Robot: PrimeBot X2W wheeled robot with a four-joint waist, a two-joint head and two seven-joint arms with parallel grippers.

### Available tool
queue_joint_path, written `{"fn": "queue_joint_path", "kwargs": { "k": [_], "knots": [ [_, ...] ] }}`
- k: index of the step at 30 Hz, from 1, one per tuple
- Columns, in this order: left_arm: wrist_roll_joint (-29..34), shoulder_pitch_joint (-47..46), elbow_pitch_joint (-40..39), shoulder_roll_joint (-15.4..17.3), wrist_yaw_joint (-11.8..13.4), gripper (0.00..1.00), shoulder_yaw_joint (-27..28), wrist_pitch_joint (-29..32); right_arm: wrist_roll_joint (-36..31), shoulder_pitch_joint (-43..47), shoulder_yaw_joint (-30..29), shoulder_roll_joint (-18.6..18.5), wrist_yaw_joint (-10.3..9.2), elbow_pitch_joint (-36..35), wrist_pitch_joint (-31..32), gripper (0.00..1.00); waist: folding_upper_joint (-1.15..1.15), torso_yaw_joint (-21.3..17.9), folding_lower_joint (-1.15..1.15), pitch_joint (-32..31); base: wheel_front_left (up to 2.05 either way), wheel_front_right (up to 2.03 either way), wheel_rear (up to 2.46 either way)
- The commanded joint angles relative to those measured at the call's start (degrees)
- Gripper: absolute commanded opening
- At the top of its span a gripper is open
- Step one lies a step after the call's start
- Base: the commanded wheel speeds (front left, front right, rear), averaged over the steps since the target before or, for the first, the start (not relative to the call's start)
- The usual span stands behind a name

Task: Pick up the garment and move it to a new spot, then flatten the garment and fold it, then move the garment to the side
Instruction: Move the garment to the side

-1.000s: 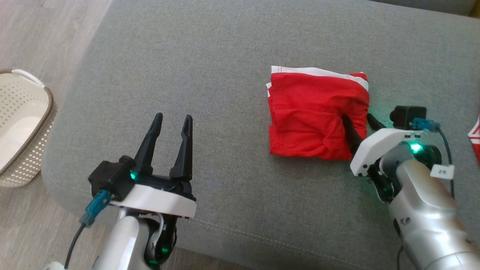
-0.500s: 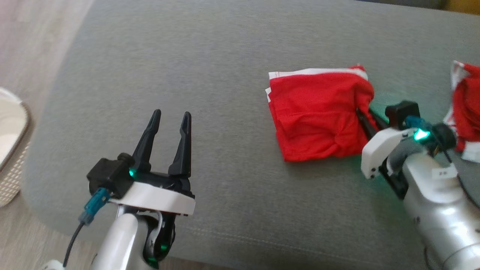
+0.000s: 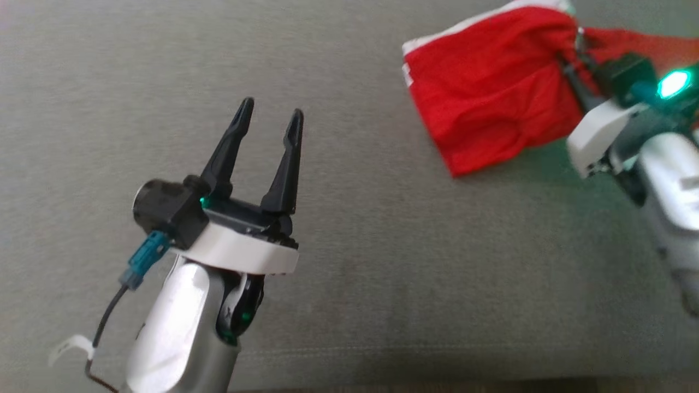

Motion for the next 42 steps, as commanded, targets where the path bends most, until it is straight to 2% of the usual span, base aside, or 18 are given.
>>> {"fn": "queue_joint_path", "kwargs": {
  "k": [1, 3, 13, 17, 23, 30, 31, 32, 37, 42],
  "knots": [
    [0.9, -3.01, -1.98, 0.39, -0.6, 1.0, 1.32, -0.29, 0.52, -2.18, 0.8, -2.61, 0.37, -2.56, 0.8, 0.0, 0.0, -3.6, 0.0, 3.05, 0.0, 0.0, 0.0],
    [1.08, -3.42, -1.96, 0.39, -0.74, 1.0, 1.24, -0.29, 1.01, -2.67, 0.81, -3.5, 0.37, -2.98, 1.18, 0.0, 0.0, -4.2, 0.0, 3.49, 0.0, 0.0, 0.0],
    [2.81, -5.84, -1.42, 0.39, -2.06, 1.0, 1.47, -0.29, 3.41, -4.59, -1.52, -13.62, 0.37, -3.42, 3.96, 0.0, 0.0, -6.83, 0.0, 6.85, 0.0, 0.0, 0.0],
    [3.07, -5.92, -1.19, 0.39, -2.44, 1.0, 1.8, -0.29, 3.39, -4.0, -2.83, -15.82, 0.37, -2.72, 5.04, 0.0, 0.0, -6.96, 0.0, 7.49, 0.0, 0.0, 0.0],
    [3.15, -5.68, -1.04, 0.39, -2.88, 1.0, 2.06, -0.29, 1.93, -3.46, -6.16, -16.07, 0.37, -1.97, 7.61, 0.0, 0.0, -7.0, 0.0, 8.26, 0.0, 0.0, 0.0],
    [2.98, -5.41, -0.68, 0.39, -3.21, 1.0, 1.44, -0.29, 1.03, -1.07, -12.06, -13.85, 0.37, 0.15, 13.47, 0.0, 0.0, -6.77, 0.0, 8.27, 0.0, 0.0, 0.0],
    [2.92, -5.35, -0.58, 0.39, -3.24, 1.0, 1.41, -0.29, 0.93, -0.64, -12.57, -13.49, 0.37, 0.24, 14.26, 0.4, 0.0, -6.7, 0.0, 8.07, 0.0, 0.0, 0.0],
    [2.83, -5.27, -0.5, 0.39, -3.27, 1.0, 1.41, -0.29, 1.22, -0.43, -13.69, -13.06, 0.37, 0.09, 14.36, 1.0, 0.0, -6.64, 0.0, 7.89, 0.0, 0.0, 0.0],
    [2.45, -4.59, -0.09, 0.39, -3.36, 1.0, 1.79, -0.29, 0.45, 0.56, -16.99, -11.52, 0.37, -1.63, 14.83, 1.0, 0.0, -6.32, 0.0, 6.44, 0.0, 0.0, 0.0],
    [1.79, -3.47, 0.03, 0.39, -3.35, 1.0, 2.56, -0.29, -3.32, 1.19, -19.77, -10.48, 0.37, -6.83, 13.17, 1.0, 0.0, -5.73, 0.0, 3.53, 0.0, 0.0, 0.0]
  ]
}}
